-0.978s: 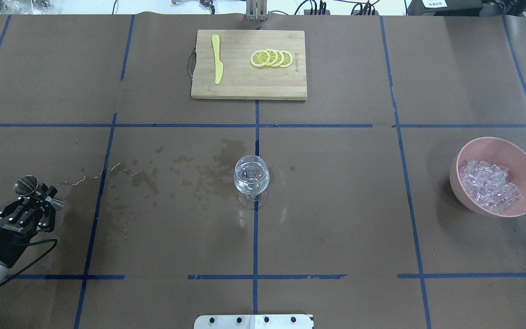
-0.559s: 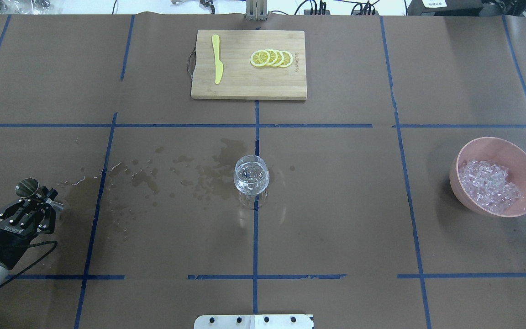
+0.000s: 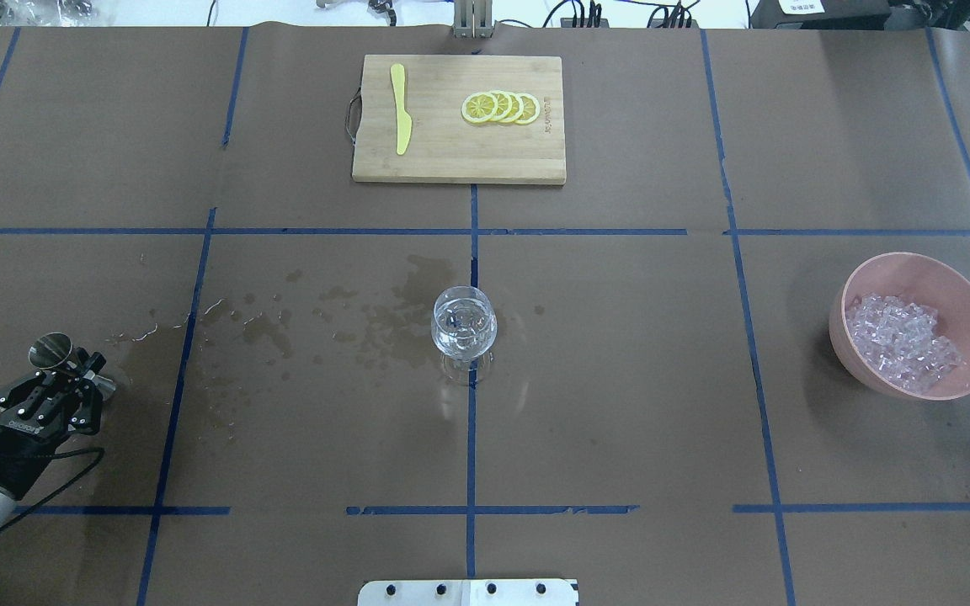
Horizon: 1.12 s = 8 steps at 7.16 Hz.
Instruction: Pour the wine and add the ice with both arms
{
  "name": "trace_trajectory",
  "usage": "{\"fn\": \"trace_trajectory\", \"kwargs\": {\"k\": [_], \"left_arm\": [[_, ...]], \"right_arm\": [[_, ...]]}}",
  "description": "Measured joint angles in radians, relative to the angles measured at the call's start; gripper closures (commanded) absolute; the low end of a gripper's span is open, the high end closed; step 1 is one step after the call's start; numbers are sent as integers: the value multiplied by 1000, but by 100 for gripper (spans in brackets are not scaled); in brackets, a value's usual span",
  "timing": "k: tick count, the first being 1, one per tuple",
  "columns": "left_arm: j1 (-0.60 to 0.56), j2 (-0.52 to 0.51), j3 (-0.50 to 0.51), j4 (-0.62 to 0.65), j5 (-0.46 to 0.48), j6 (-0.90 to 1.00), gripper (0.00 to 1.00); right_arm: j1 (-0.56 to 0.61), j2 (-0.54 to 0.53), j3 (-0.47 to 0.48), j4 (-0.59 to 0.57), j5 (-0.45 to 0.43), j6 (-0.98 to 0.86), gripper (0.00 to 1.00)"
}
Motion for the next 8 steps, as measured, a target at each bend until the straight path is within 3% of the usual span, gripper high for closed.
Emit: {"fn": "trace_trajectory", "kwargs": {"k": [3, 8], "left_arm": [[3, 0, 4, 0, 0, -5, 79], [5, 0, 5, 1, -9, -5, 75]], "right_arm": [[-2, 0, -1, -1, -1, 0, 0], [-3, 0, -3, 0, 0, 0, 0]]}}
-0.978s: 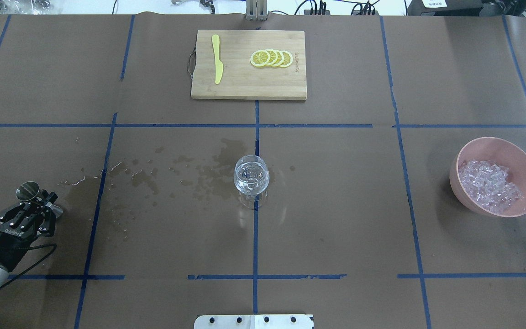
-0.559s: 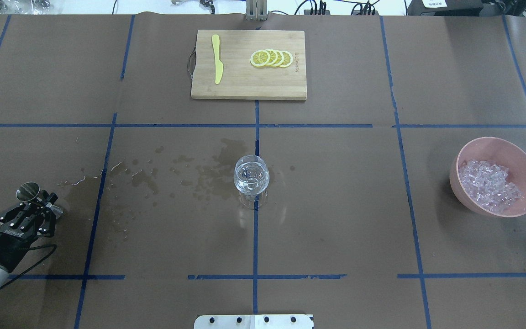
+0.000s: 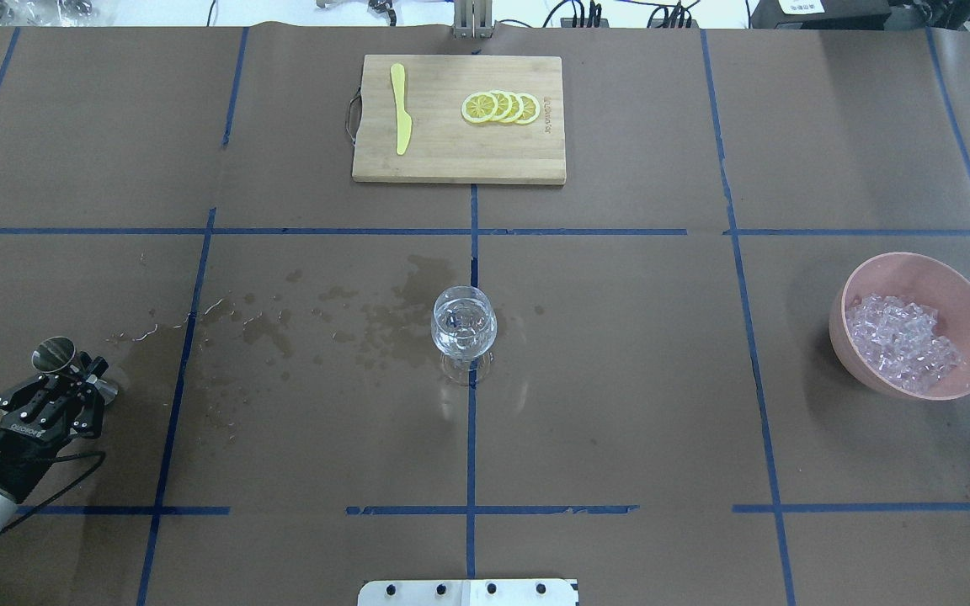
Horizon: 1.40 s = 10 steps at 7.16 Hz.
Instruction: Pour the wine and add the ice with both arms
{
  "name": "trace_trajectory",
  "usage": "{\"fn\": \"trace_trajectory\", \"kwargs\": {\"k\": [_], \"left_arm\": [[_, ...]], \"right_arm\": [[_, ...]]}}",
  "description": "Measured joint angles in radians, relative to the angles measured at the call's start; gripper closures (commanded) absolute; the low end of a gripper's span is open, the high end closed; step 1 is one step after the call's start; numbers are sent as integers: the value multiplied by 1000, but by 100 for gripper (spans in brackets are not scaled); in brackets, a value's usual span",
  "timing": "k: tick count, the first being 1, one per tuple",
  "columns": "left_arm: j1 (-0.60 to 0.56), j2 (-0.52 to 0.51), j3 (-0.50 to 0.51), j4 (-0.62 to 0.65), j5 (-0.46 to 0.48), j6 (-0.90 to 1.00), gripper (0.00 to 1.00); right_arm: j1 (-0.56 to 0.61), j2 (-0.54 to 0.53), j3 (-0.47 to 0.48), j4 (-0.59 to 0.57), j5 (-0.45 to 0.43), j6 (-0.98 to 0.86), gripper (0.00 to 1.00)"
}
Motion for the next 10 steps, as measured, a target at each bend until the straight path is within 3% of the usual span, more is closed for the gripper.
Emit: {"fn": "trace_trajectory", "kwargs": {"k": [1, 3, 5, 6, 10], "left_arm": [[0, 0, 0, 0, -1, 0, 63], [0, 0, 0, 0, -2, 0, 56], [2, 0, 0, 0, -3, 0, 39], [2, 0, 0, 0, -3, 0, 0], [1, 8, -10, -8, -62, 7, 0]], "right_arm": [[0, 0, 0, 0, 0, 0, 0], [0, 0, 0, 0, 0, 0, 0], [0, 0, 0, 0, 1, 0, 0], [0, 0, 0, 0, 2, 0, 0], [0, 0, 3, 0, 3, 1, 0]]}}
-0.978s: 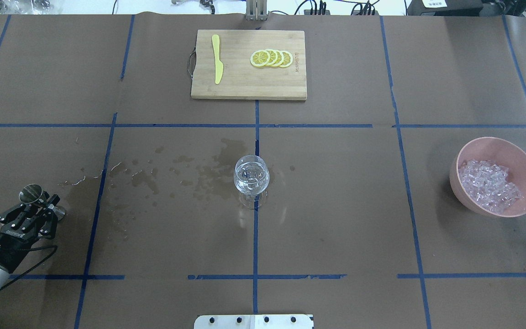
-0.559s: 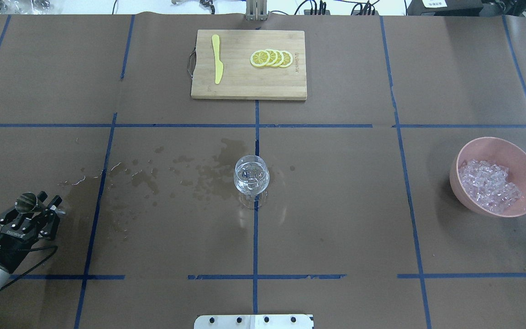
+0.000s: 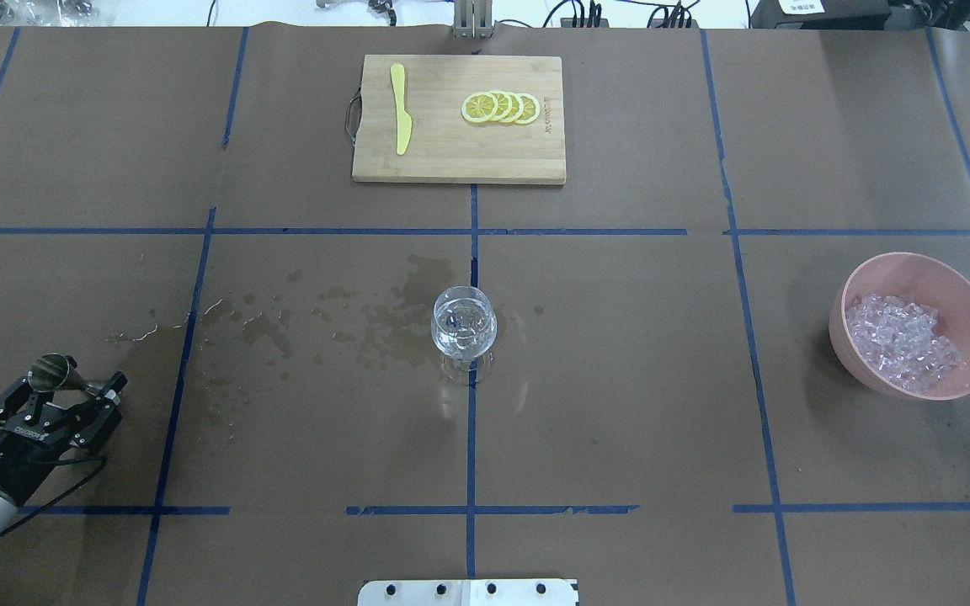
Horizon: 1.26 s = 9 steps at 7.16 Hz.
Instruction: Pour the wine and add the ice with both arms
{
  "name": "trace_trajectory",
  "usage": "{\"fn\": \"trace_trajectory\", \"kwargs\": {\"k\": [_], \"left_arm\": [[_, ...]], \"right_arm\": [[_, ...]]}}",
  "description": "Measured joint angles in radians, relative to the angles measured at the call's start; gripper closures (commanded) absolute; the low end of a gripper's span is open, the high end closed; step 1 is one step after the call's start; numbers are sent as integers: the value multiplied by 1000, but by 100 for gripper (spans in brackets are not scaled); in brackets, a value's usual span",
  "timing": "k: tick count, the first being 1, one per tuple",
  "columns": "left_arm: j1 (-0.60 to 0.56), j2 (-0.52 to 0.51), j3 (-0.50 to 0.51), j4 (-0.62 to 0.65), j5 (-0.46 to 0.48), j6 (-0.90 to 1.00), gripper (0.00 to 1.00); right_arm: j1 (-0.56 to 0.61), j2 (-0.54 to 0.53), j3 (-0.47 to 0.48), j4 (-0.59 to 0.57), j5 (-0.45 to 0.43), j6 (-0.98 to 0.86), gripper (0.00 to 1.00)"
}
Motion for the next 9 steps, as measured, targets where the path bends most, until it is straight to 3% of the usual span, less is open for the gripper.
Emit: {"fn": "trace_trajectory", "kwargs": {"k": [5, 9], "left_arm": [[-3, 152, -114, 35, -192, 28, 0], [-13, 314, -261, 118, -458, 173, 0]], "right_arm": [[0, 0, -3, 0, -2, 0, 0], [0, 1, -3, 0, -5, -1, 0]]}}
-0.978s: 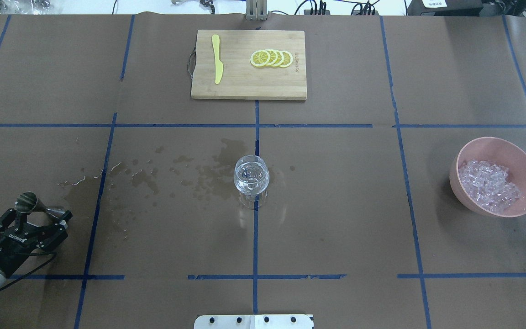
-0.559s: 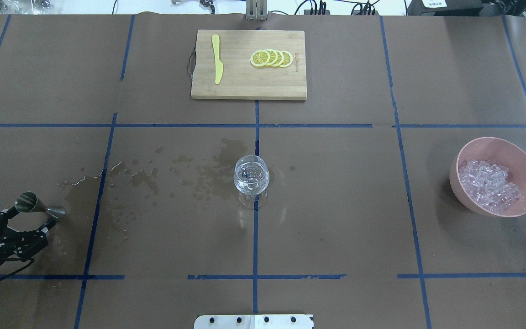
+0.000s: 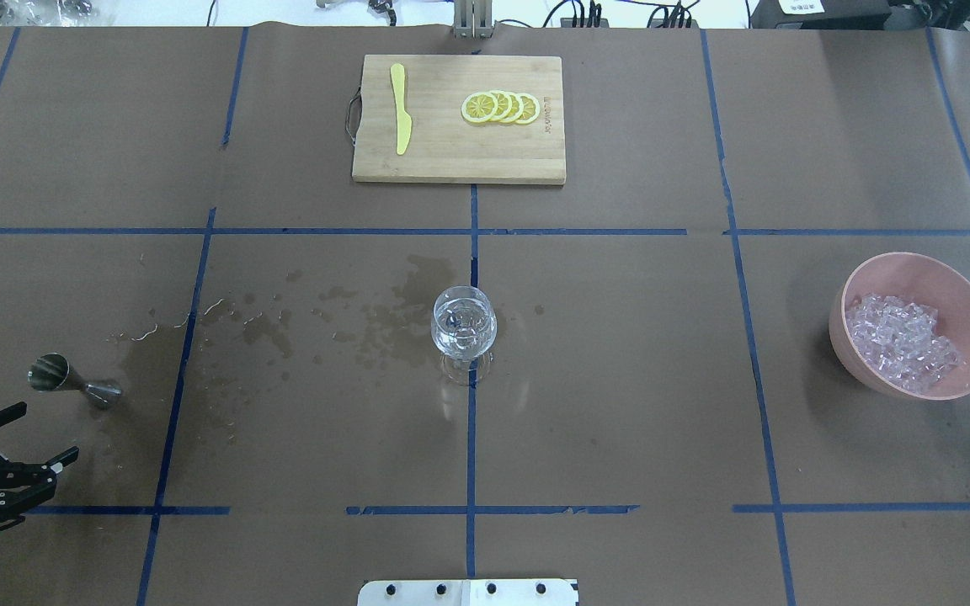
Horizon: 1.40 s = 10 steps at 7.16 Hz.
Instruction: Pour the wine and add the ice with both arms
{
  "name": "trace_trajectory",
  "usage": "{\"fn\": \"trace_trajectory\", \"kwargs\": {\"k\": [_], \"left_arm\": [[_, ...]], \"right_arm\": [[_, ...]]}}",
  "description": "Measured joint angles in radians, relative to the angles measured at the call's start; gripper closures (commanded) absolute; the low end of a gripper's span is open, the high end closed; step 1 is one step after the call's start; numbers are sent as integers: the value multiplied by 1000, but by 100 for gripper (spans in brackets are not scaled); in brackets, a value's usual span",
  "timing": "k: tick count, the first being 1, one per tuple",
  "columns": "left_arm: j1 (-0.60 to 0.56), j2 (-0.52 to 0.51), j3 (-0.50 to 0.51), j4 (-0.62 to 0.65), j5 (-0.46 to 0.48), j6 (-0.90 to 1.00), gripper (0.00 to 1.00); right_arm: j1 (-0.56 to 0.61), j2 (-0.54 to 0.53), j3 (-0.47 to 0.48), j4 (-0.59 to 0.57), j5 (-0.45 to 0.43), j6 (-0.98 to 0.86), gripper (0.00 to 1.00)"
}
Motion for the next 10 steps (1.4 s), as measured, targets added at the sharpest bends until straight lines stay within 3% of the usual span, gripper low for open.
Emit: {"fn": "trace_trajectory", "kwargs": {"k": [3, 5, 7, 10], "left_arm": [[-98, 58, 5, 4, -112, 24, 0], [-309, 30, 29, 19, -263, 53, 0], [-581, -71, 31, 147, -501, 89, 0], [-926, -200, 19, 341, -898, 188, 0]], "right_arm": [[-1, 1, 2, 1, 0, 4, 0], [-14, -13, 3, 66, 1, 36, 0], [-59, -41, 3, 180, -1, 116, 0], [-165, -49, 4, 212, -29, 162, 0]]}}
